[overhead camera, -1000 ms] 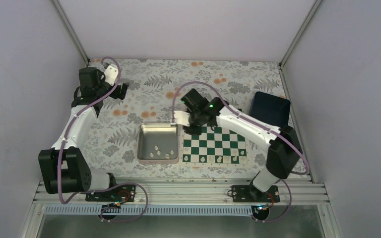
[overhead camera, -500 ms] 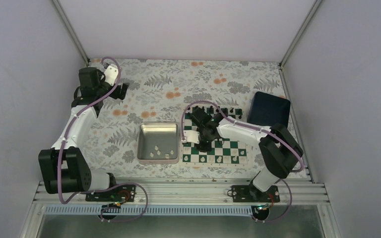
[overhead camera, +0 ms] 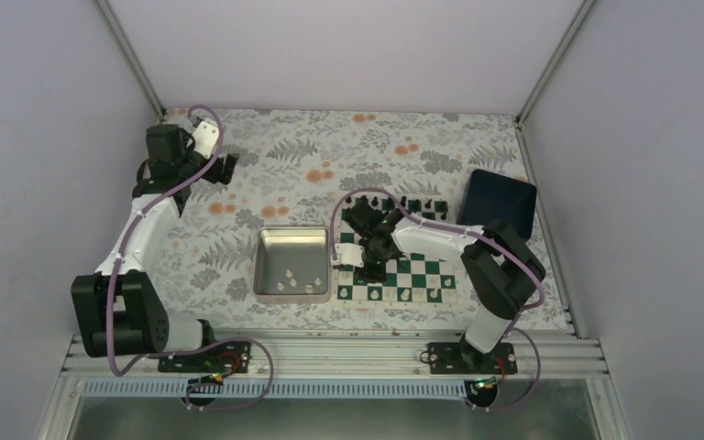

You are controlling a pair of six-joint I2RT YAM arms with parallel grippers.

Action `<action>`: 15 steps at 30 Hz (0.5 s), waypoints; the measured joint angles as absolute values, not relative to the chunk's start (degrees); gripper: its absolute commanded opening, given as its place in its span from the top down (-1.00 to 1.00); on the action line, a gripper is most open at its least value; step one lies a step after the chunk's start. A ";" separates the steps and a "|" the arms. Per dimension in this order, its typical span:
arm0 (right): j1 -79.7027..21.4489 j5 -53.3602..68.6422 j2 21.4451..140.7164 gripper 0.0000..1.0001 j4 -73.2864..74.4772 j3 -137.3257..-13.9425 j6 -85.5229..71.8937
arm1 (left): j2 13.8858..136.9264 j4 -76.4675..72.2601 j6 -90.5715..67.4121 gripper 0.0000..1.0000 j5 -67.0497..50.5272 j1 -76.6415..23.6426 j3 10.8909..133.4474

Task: Set up the chess pieces on the board
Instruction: Place the chess piece on the chessboard.

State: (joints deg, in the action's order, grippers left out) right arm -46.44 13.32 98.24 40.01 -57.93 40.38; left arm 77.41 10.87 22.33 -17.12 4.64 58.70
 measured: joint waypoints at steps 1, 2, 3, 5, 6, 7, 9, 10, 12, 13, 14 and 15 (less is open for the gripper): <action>-46.44 13.37 98.37 0.84 40.01 -58.04 40.38 | 77.43 10.87 22.33 -1.00 -17.12 4.64 58.70; -46.44 13.43 98.56 0.82 40.05 -58.15 40.42 | 77.43 10.87 22.33 -1.00 -17.12 4.64 58.70; -46.44 13.45 98.65 0.80 40.07 -58.28 40.40 | 77.43 10.87 22.33 -1.00 -17.12 4.64 58.70; -46.44 13.45 98.72 0.71 40.07 -58.35 40.38 | 77.43 10.87 22.33 -1.00 -17.12 4.64 58.70; -46.44 13.41 98.74 0.66 40.01 -58.35 40.47 | 77.43 10.87 22.35 -1.00 -17.12 4.64 58.70; -46.44 13.39 98.74 0.57 39.92 -58.37 40.47 | 77.43 10.87 22.35 -1.00 -17.12 4.64 58.70; -46.44 13.21 98.74 0.38 39.79 -58.35 40.36 | 77.43 10.87 22.35 -1.00 -17.12 4.64 58.70; -46.44 13.17 98.74 0.32 39.72 -58.37 40.64 | 77.43 10.87 22.35 -1.00 -17.12 4.64 58.70; -46.44 13.02 98.74 0.22 39.86 -58.46 40.64 | 77.43 10.87 22.37 -1.00 -17.15 4.64 58.70; -46.44 13.02 98.72 0.20 39.97 -58.54 40.58 | 77.43 10.87 22.41 -1.00 -17.15 4.64 58.70; -46.44 13.04 98.65 0.19 40.21 -58.74 40.58 | 77.43 10.87 22.46 -1.00 -17.15 4.64 58.70; -46.44 13.13 98.52 0.16 40.73 -59.20 40.71 | 77.43 10.87 22.50 -1.00 -17.15 4.64 58.70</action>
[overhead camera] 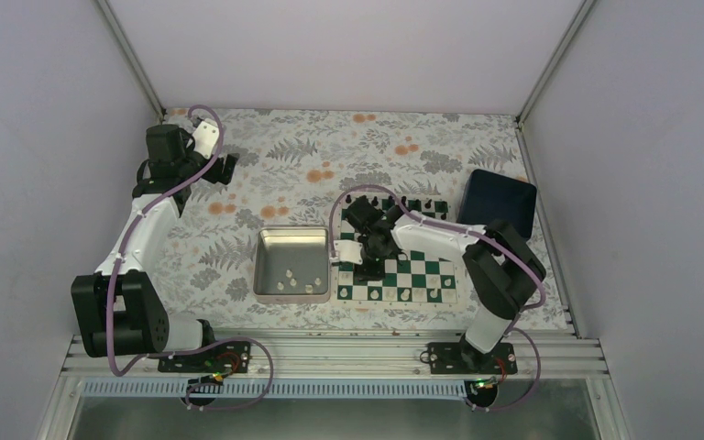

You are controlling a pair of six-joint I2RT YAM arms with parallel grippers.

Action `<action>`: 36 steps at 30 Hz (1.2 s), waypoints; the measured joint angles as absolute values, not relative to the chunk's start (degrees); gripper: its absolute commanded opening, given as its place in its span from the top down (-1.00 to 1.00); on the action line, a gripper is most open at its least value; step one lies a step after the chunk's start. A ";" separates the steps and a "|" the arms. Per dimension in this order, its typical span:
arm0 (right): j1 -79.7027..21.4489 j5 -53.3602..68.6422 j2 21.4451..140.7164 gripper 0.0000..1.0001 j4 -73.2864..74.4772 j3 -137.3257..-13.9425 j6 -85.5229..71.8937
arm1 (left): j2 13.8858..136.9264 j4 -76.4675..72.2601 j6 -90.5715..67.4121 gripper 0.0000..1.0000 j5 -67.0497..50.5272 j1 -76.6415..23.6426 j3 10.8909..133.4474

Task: Set up the chess pieces on the board
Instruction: Place the chess piece on the chessboard, then pick up the chess piece from the storage box.

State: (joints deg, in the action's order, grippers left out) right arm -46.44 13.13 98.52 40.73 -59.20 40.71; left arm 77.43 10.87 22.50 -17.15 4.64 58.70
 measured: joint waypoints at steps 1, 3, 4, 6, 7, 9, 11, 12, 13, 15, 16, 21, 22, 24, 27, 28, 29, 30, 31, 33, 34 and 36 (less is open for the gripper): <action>-46.44 13.28 98.32 0.15 41.36 -59.86 40.75 | 77.43 10.87 22.50 -1.00 -17.15 4.64 58.70; -46.44 13.39 98.08 0.12 42.94 -62.33 40.84 | 77.43 10.87 22.52 -1.00 -17.17 4.64 58.70; -46.48 13.41 98.08 0.12 43.83 -64.23 40.84 | 77.43 10.87 22.52 -1.00 -17.15 4.64 58.70; -46.85 13.34 98.08 0.10 45.06 -68.42 40.84 | 77.43 10.87 22.52 -1.00 -17.17 4.64 58.70; -47.22 13.23 98.10 0.09 45.54 -70.91 40.84 | 77.43 10.87 22.52 -1.00 -17.17 4.64 58.70; -48.77 12.99 98.78 0.09 46.35 -77.12 40.84 | 77.43 10.87 22.52 -1.00 -17.17 4.64 58.70; -51.07 12.73 100.62 0.11 46.35 -82.52 40.84 | 77.43 10.90 22.52 -1.00 -17.21 4.64 58.70; -52.69 12.47 102.19 0.12 46.24 -85.54 40.84 | 77.43 10.87 22.52 -1.00 -17.23 4.64 58.70; -54.13 12.36 103.68 0.14 45.91 -87.48 40.86 | 77.43 10.90 22.52 -1.00 -17.23 4.64 58.70; -56.77 11.73 107.33 0.16 45.89 -90.83 40.91 | 77.43 10.92 22.52 -1.00 -17.37 4.64 58.70; -57.89 11.33 109.38 0.18 45.91 -92.12 40.91 | 77.43 10.94 22.52 -1.00 -17.43 4.64 58.70; -60.77 9.93 120.16 0.26 47.68 -97.27 40.75 | 77.38 10.90 22.52 -1.00 -17.45 4.64 58.70; -60.80 9.80 121.54 0.27 47.72 -97.73 40.71 | 77.38 10.90 22.52 -1.00 -17.47 4.64 58.70; -60.86 9.41 123.24 0.30 48.10 -97.82 40.66 | 77.34 10.87 22.52 -1.00 -17.45 4.64 58.67; -61.01 9.08 123.61 0.34 48.51 -98.15 40.71 | 77.28 10.83 22.52 -1.00 -17.45 4.64 58.57; -61.08 9.08 123.61 0.34 48.51 -98.50 40.66 | 77.28 10.81 22.52 -1.00 -17.45 4.64 58.52; -61.12 9.10 123.61 0.35 48.49 -98.91 40.69 | 77.28 10.81 22.52 -1.00 -17.45 4.64 58.46; -61.12 9.10 123.61 0.35 48.40 -99.24 40.69 | 77.25 10.79 22.52 -1.00 -17.45 4.64 58.37; -61.12 9.10 123.61 0.35 48.36 -99.44 40.69 | 77.25 10.79 22.55 -1.00 -17.45 4.64 58.28; -61.14 9.13 123.61 0.35 48.31 -99.57 40.71 | 77.25 10.83 22.52 -1.00 -17.45 4.64 58.15; -61.17 9.13 123.68 0.35 48.36 -99.57 40.71 | 77.25 10.83 22.52 -1.00 -17.45 4.64 58.13; -61.14 9.15 123.85 0.35 48.40 -99.61 40.71 | 77.23 10.79 22.55 -1.00 -17.45 4.64 58.13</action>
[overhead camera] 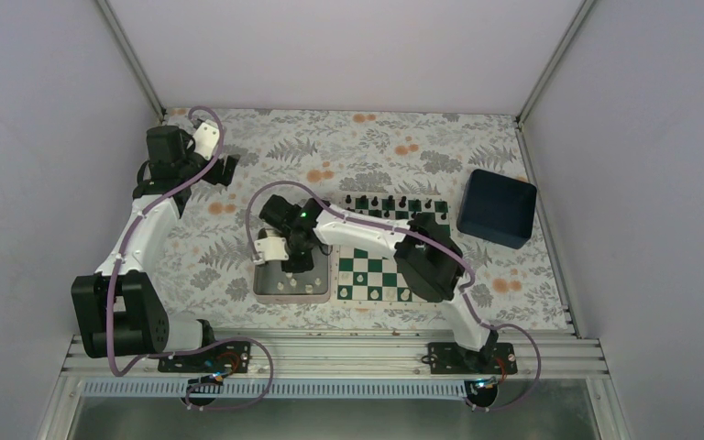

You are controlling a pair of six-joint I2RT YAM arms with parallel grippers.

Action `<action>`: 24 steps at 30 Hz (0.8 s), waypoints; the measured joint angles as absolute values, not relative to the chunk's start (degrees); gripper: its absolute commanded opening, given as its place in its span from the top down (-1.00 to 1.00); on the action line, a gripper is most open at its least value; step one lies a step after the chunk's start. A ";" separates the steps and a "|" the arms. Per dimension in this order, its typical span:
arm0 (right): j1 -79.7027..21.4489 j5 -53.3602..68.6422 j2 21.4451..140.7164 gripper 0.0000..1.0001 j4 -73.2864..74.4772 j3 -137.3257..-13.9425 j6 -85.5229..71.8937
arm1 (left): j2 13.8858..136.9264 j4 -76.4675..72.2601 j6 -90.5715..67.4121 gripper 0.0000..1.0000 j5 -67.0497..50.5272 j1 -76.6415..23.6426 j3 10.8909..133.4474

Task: Set up the chess pieces on the board
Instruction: Pick up the chess piece from the storage box.

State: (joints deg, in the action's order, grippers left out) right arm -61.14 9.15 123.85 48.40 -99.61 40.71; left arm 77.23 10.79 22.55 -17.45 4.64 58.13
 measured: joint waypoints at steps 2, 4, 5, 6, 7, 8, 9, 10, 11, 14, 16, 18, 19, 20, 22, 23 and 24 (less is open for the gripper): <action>-61.28 9.21 124.16 0.35 48.51 -99.61 40.73 | 77.23 10.79 22.55 -1.00 -17.45 4.64 58.13; -61.45 9.23 124.36 0.35 48.53 -99.61 40.73 | 77.23 10.79 22.55 -1.00 -17.45 4.64 58.13; -61.54 9.32 124.49 0.35 48.51 -99.61 40.73 | 77.23 10.79 22.57 -1.00 -17.45 4.67 58.13; -61.65 9.34 124.60 0.35 48.51 -99.61 40.73 | 77.23 10.79 22.57 -1.00 -17.45 4.67 58.13; -61.76 9.34 124.70 0.35 48.51 -99.61 40.73 | 77.23 10.79 22.57 -1.00 -17.45 4.67 58.11; -61.82 9.34 124.81 0.36 48.49 -99.61 40.73 | 77.23 10.79 22.57 -1.00 -17.45 4.67 58.11; -61.89 9.34 124.92 0.36 48.47 -99.61 40.71 | 77.23 10.79 22.57 -1.00 -17.45 4.71 58.08; -61.93 9.30 125.05 0.39 48.45 -99.61 40.73 | 77.23 10.76 22.59 -1.00 -17.45 4.71 58.04; -61.95 9.30 125.19 0.41 48.47 -99.61 40.73 | 77.21 10.79 22.57 -1.00 -17.45 4.73 58.02; -61.98 9.19 125.82 0.51 48.27 -99.61 40.71 | 77.08 10.66 22.57 -1.00 -17.47 4.75 57.82; -61.98 9.13 126.30 0.54 48.25 -99.61 40.77 | 77.08 10.50 22.57 -1.00 -17.45 4.75 57.80; -61.98 9.13 126.65 0.57 48.16 -99.61 40.73 | 77.08 10.28 22.57 -1.00 -17.47 4.82 57.80; -61.98 9.13 126.76 0.63 48.10 -99.61 40.75 | 77.08 10.20 22.57 -1.00 -17.50 4.89 57.80; -62.00 9.13 126.85 0.66 48.05 -99.61 40.73 | 77.08 10.11 22.57 -1.00 -17.50 4.91 57.80; -62.08 9.13 126.91 0.79 48.03 -99.63 40.82 | 77.08 9.96 22.57 -1.00 -17.50 5.02 57.80; -62.15 9.10 126.91 0.82 48.03 -99.68 40.84 | 77.08 9.96 22.57 -1.00 -17.50 5.04 57.80; -62.22 9.08 126.93 0.85 48.03 -99.72 40.77 | 77.08 9.96 22.57 -1.00 -17.50 5.04 57.80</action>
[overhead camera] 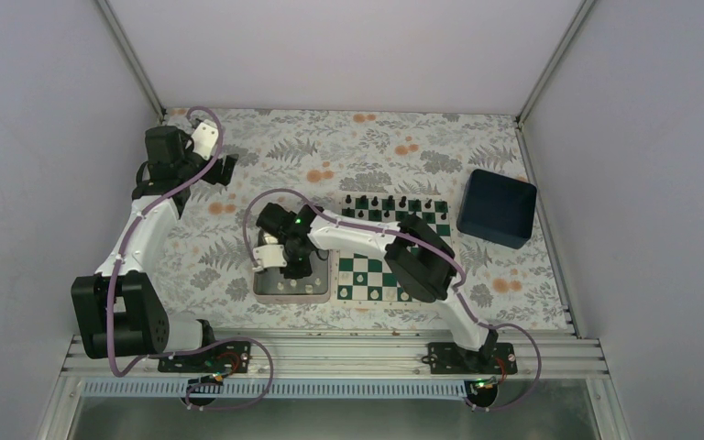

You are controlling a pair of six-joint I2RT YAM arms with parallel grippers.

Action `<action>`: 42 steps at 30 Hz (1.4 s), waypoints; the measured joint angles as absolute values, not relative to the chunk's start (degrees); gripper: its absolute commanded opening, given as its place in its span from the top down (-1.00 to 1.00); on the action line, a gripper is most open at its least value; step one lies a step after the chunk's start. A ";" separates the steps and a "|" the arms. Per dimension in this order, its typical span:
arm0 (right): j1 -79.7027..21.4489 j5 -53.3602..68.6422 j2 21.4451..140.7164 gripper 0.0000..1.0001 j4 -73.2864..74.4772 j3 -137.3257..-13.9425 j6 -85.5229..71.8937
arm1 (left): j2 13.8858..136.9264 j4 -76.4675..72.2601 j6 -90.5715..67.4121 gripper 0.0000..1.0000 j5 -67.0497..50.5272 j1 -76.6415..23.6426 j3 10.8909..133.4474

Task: Set up the chess pieces on the board
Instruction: Pick up the chess piece from the storage box, then place the chess piece on the chessboard.

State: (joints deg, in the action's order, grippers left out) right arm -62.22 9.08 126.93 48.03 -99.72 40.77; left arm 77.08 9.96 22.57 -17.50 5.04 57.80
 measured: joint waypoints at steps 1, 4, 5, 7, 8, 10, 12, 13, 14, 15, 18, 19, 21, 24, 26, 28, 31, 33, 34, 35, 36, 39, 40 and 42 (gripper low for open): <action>-62.24 9.10 126.93 0.86 48.03 -99.74 40.58 | 77.08 9.96 22.57 -1.00 -17.50 5.06 57.80; -62.24 8.84 126.93 0.89 47.79 -99.77 40.53 | 77.08 9.98 22.57 -1.00 -17.50 5.08 57.80; -62.22 8.54 126.89 0.89 47.66 -99.74 40.53 | 77.08 9.96 22.57 -1.00 -17.50 5.08 57.80; -62.15 7.97 126.48 0.90 47.53 -99.46 40.53 | 77.08 9.96 22.57 -1.00 -17.52 5.08 57.80; -61.95 7.66 125.89 0.90 47.59 -99.13 40.51 | 77.08 9.96 22.57 -1.00 -17.52 5.08 57.80; -61.41 7.11 124.09 0.90 47.64 -98.26 40.45 | 77.08 9.96 22.57 -1.00 -17.50 5.08 57.80; -60.64 6.57 120.81 0.90 48.12 -97.14 40.38 | 77.08 9.96 22.57 -1.00 -17.47 5.08 57.80; -60.16 6.35 118.96 0.89 48.29 -96.66 40.36 | 77.08 9.96 22.57 -1.00 -17.45 5.08 57.80; -59.42 6.15 116.31 0.89 48.45 -95.96 40.27 | 77.08 9.96 22.57 -1.00 -17.43 5.08 57.80; -58.63 5.91 113.71 0.89 48.45 -95.13 40.18 | 77.08 9.96 22.57 -1.00 -17.43 5.08 57.80; -55.48 5.23 105.23 0.88 47.99 -91.31 40.07 | 77.08 9.98 22.57 -1.00 -17.45 5.08 57.80; -53.98 5.13 102.15 0.88 47.92 -89.38 40.01 | 77.08 9.98 22.57 -1.00 -17.45 5.08 57.80; -50.78 4.97 97.06 0.87 47.31 -84.79 39.94 | 77.08 9.98 22.57 -1.00 -17.47 5.08 57.80; -45.87 4.84 91.53 0.86 47.22 -76.42 39.97 | 77.08 9.98 22.57 -1.00 -17.50 5.08 57.80; -43.03 4.86 88.92 0.86 47.37 -70.46 40.12 | 77.10 10.02 22.57 -1.00 -17.54 5.08 57.80; -41.23 5.04 86.94 0.85 47.62 -65.14 40.45 | 77.17 10.02 22.57 -1.00 -17.61 5.08 57.80; -40.38 5.34 85.56 0.84 47.37 -59.11 40.56 | 77.38 10.07 22.57 -1.00 -17.63 5.08 57.80; -40.40 5.50 85.69 0.84 46.74 -56.82 40.58 | 77.43 10.26 22.57 -1.00 -17.63 5.08 57.80; -40.40 5.69 85.84 0.84 46.35 -55.92 40.58 | 77.41 10.39 22.57 -1.00 -17.63 5.08 57.80; -40.40 6.04 86.17 0.84 45.84 -55.20 40.60 | 77.41 10.41 22.57 -1.00 -17.63 5.06 57.80; -40.40 6.48 86.61 0.83 45.45 -54.78 40.62 | 77.41 10.44 22.57 -1.00 -17.63 5.02 57.80; -40.42 7.84 88.14 0.83 44.16 -54.48 40.64 | 77.41 10.44 22.55 -1.00 -17.63 5.02 57.80; -40.42 8.34 88.62 0.83 43.66 -54.48 40.64 | 77.41 10.46 22.57 -1.00 -17.63 5.02 57.80; -40.47 9.28 89.71 0.83 42.89 -54.48 40.66 | 77.41 10.46 22.57 -1.00 -17.63 5.02 57.80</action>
